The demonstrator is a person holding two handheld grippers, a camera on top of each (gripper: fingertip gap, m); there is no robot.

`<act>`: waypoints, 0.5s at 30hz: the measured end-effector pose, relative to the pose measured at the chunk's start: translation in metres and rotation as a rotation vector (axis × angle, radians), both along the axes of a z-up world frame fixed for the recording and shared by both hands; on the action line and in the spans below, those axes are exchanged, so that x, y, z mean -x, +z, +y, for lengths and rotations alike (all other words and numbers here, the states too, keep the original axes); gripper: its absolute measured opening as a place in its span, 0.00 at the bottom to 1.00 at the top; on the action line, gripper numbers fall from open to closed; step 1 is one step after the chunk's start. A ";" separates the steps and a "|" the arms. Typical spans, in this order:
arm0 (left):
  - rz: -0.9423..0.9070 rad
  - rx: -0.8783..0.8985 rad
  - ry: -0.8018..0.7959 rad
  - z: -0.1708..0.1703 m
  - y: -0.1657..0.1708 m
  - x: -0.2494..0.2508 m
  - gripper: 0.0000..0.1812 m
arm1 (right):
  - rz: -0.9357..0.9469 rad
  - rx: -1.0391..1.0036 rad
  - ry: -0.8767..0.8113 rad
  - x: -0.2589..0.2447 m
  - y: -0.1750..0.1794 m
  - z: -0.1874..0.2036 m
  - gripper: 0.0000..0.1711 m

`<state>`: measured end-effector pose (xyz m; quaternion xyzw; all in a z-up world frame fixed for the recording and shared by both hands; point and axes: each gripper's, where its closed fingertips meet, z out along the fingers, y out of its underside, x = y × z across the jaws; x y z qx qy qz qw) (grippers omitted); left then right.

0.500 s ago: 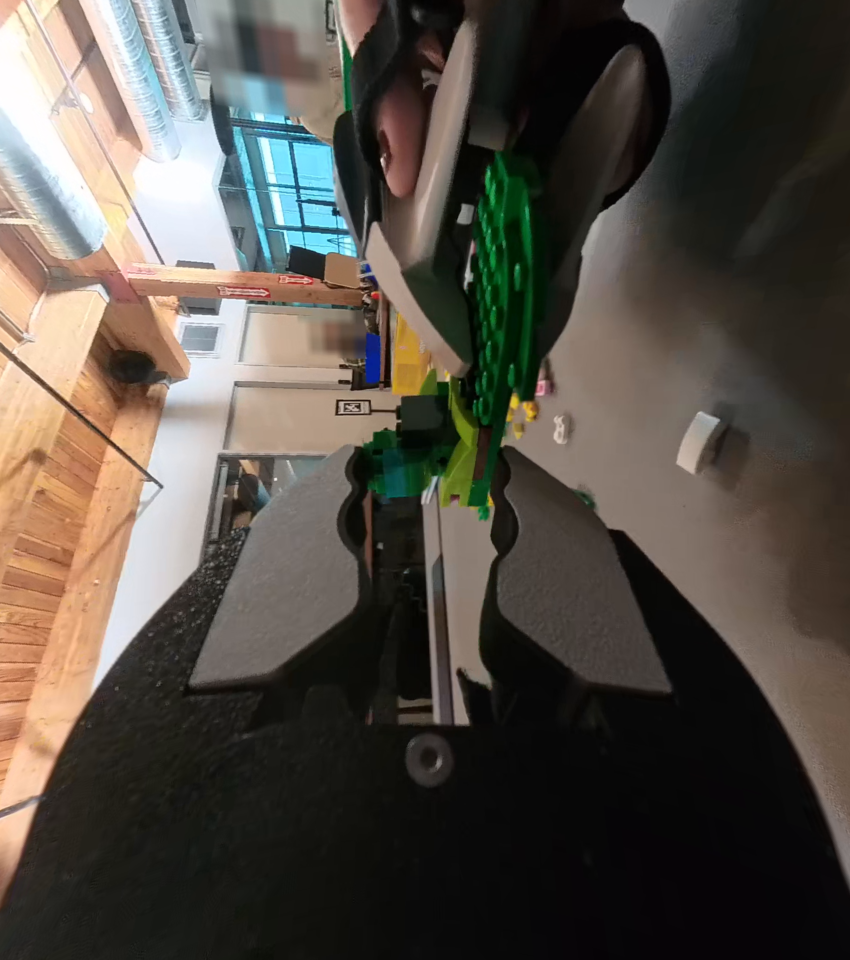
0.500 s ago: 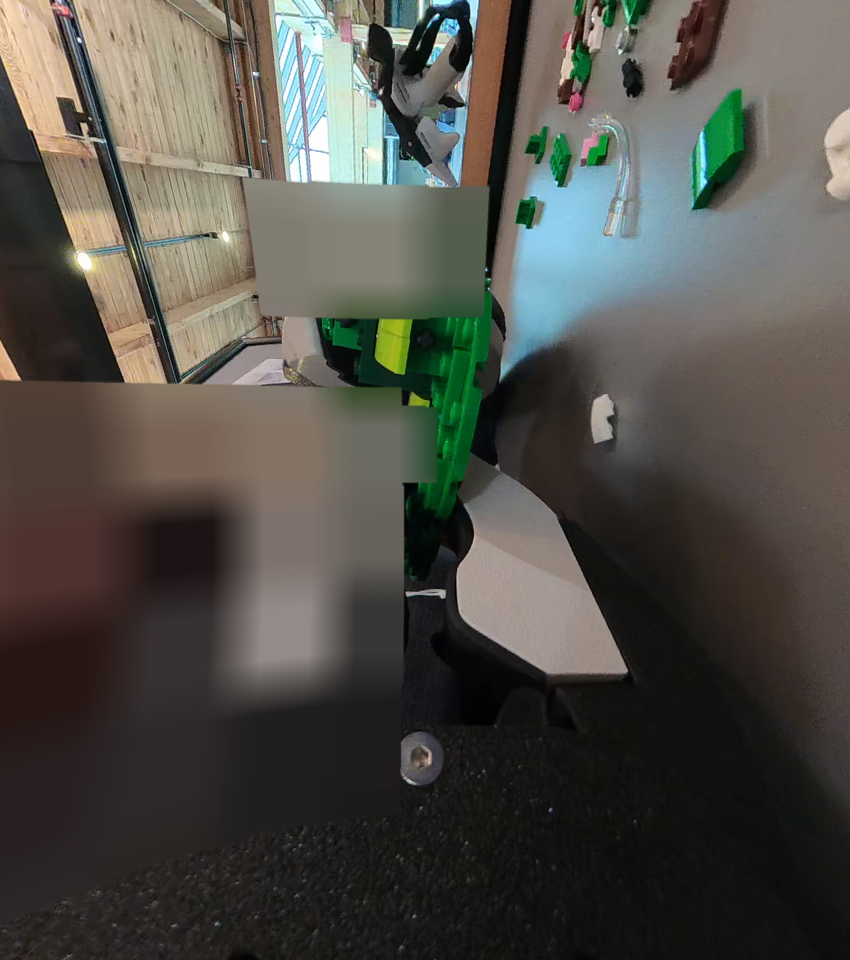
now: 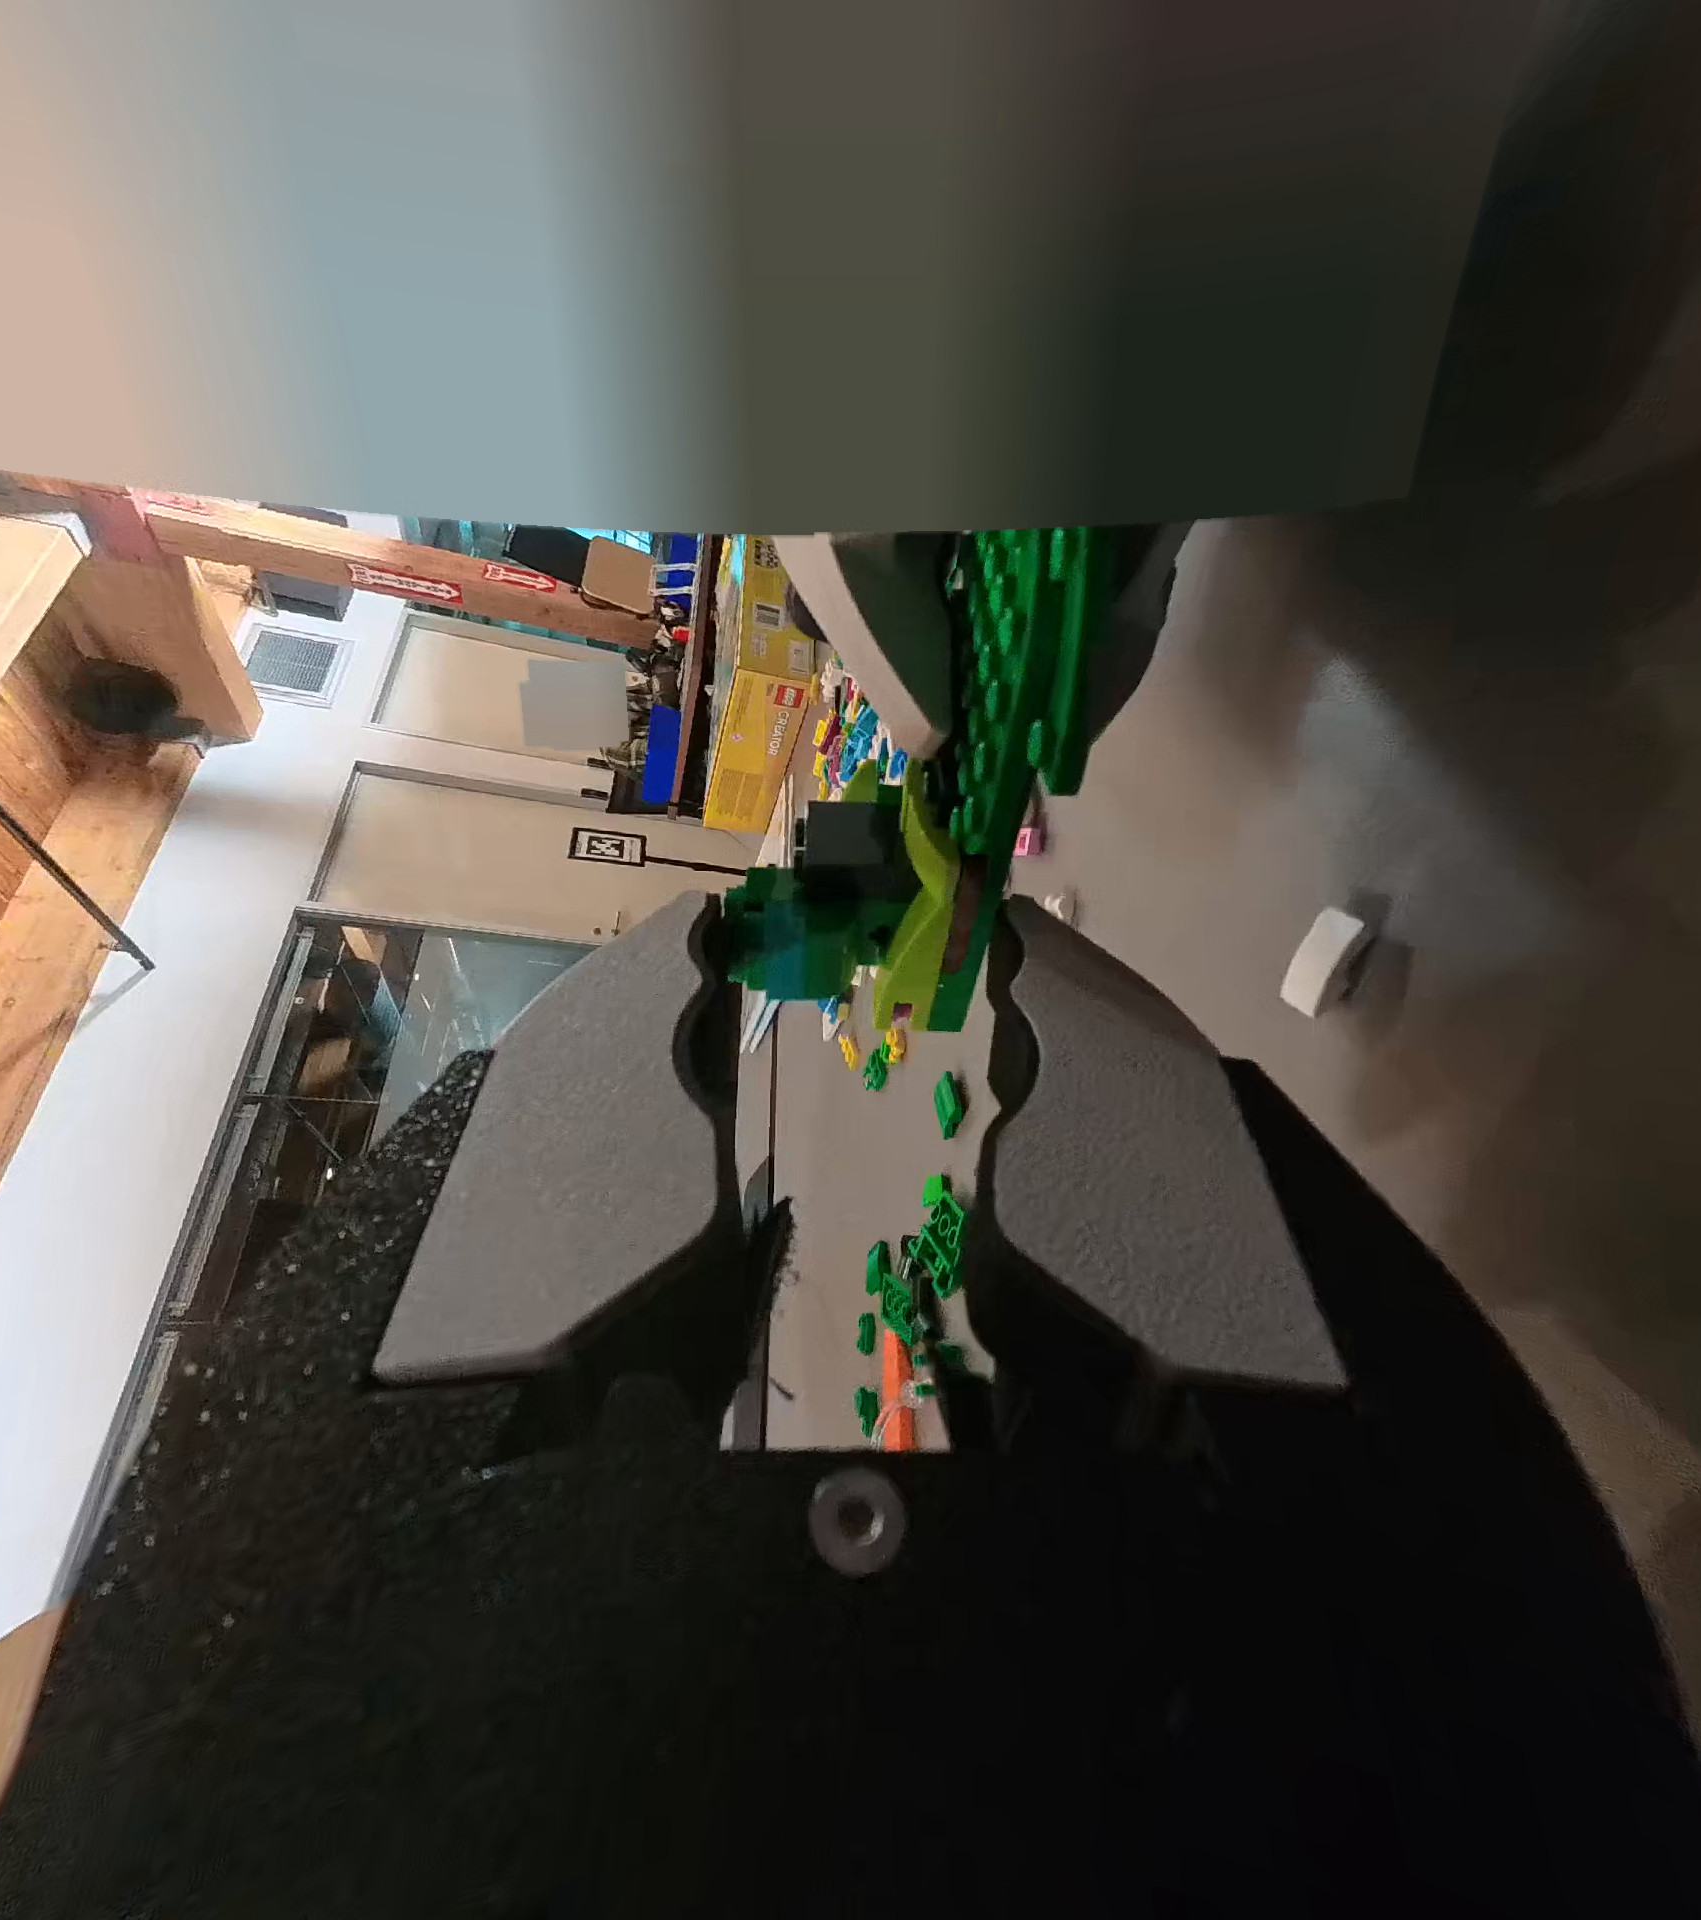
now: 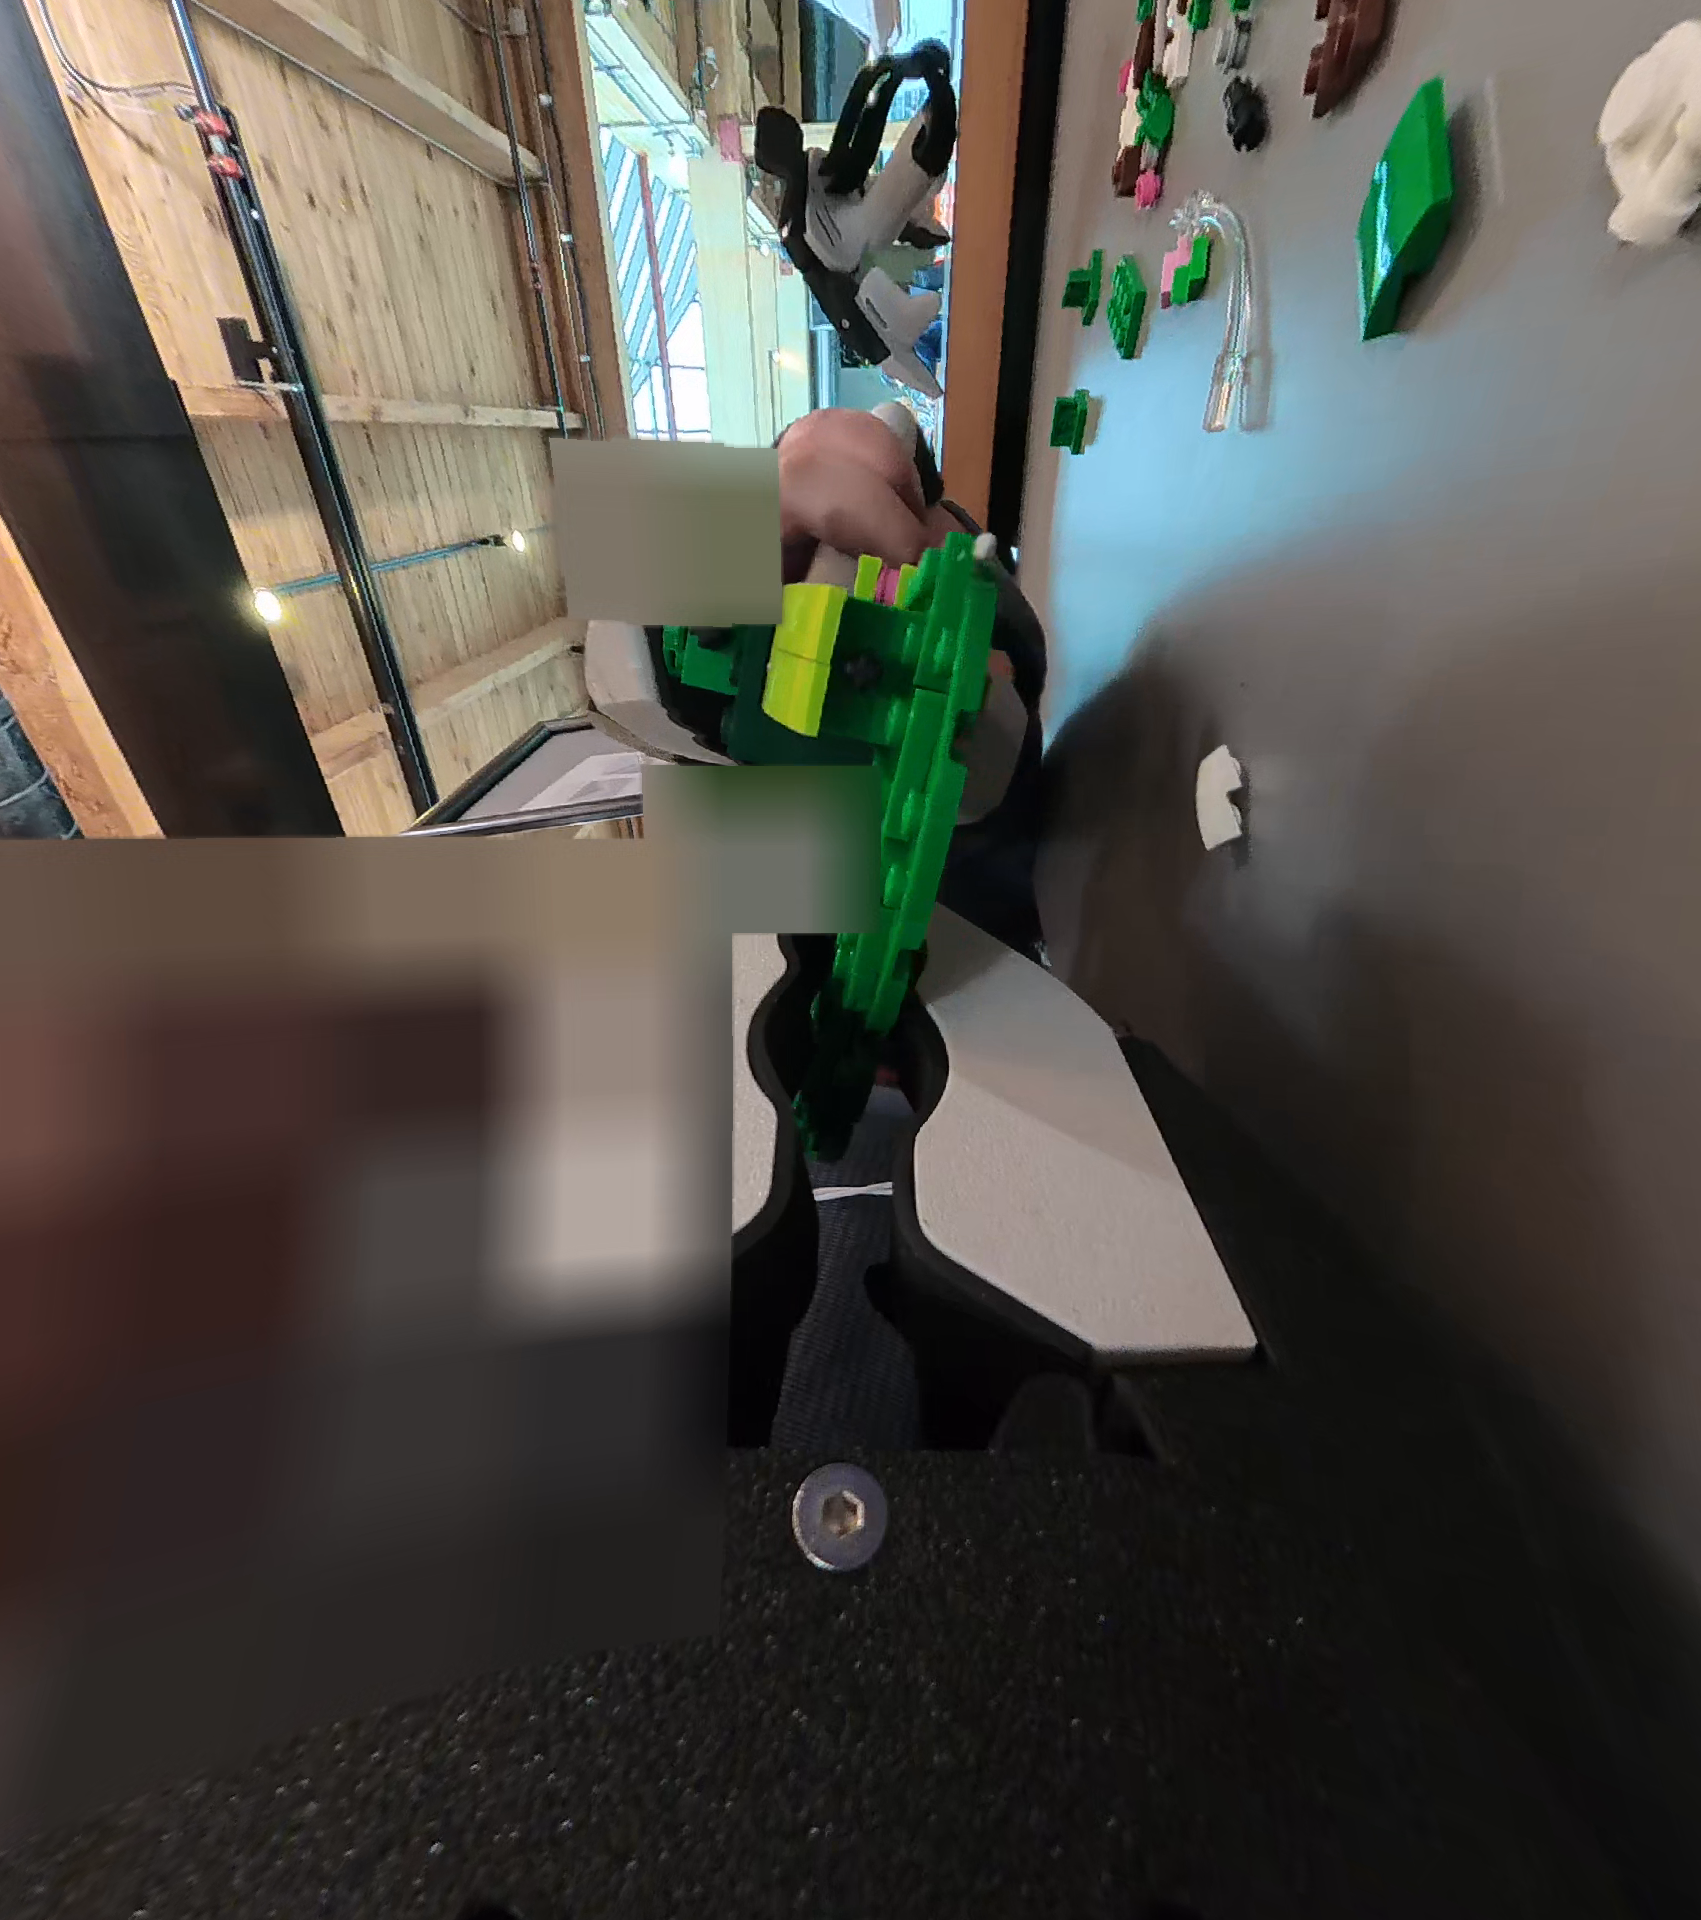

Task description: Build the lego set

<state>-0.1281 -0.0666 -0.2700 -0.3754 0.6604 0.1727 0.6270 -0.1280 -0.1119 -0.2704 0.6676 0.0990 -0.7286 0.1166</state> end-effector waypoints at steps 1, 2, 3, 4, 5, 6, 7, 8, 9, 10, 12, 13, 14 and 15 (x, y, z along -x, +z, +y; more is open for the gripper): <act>-0.013 0.006 0.000 0.000 0.001 -0.001 0.27 | 0.000 0.002 -0.002 0.000 0.000 0.000 0.06; -0.030 0.018 0.000 0.000 0.002 -0.001 0.27 | 0.000 0.004 -0.004 -0.001 0.000 0.000 0.05; -0.046 0.030 0.002 0.001 0.003 0.000 0.28 | 0.003 0.005 -0.003 -0.001 0.001 0.000 0.05; -0.064 0.037 0.004 0.001 0.005 0.001 0.28 | 0.007 0.008 -0.003 0.000 0.002 0.000 0.05; -0.074 0.051 0.004 0.001 0.006 0.001 0.29 | 0.009 0.008 -0.004 0.000 0.002 0.001 0.05; -0.079 0.061 0.005 0.002 0.006 0.002 0.29 | 0.009 0.007 -0.006 0.000 0.003 0.001 0.05; -0.084 0.063 0.007 0.002 0.006 0.002 0.29 | 0.010 0.007 -0.007 0.001 0.003 0.002 0.05; -0.086 0.061 0.008 0.002 0.006 0.003 0.29 | 0.010 0.010 -0.007 0.001 0.004 0.002 0.05; -0.089 0.058 0.010 0.003 0.007 0.003 0.29 | 0.014 0.017 -0.006 0.001 0.004 0.002 0.05; -0.097 0.055 0.012 0.003 0.008 0.003 0.28 | 0.027 0.035 -0.005 0.001 0.006 0.002 0.05; -0.123 0.056 0.017 0.003 0.011 0.005 0.29 | 0.072 0.099 -0.006 0.000 0.012 0.005 0.05; -0.136 0.058 0.019 0.004 0.014 0.006 0.30 | 0.094 0.124 -0.005 0.000 0.015 0.006 0.05; -0.150 0.055 0.020 0.004 0.016 0.007 0.31 | 0.116 0.147 -0.005 -0.001 0.017 0.007 0.05; -0.163 0.052 0.021 0.004 0.019 0.008 0.31 | 0.137 0.170 -0.003 -0.002 0.019 0.008 0.05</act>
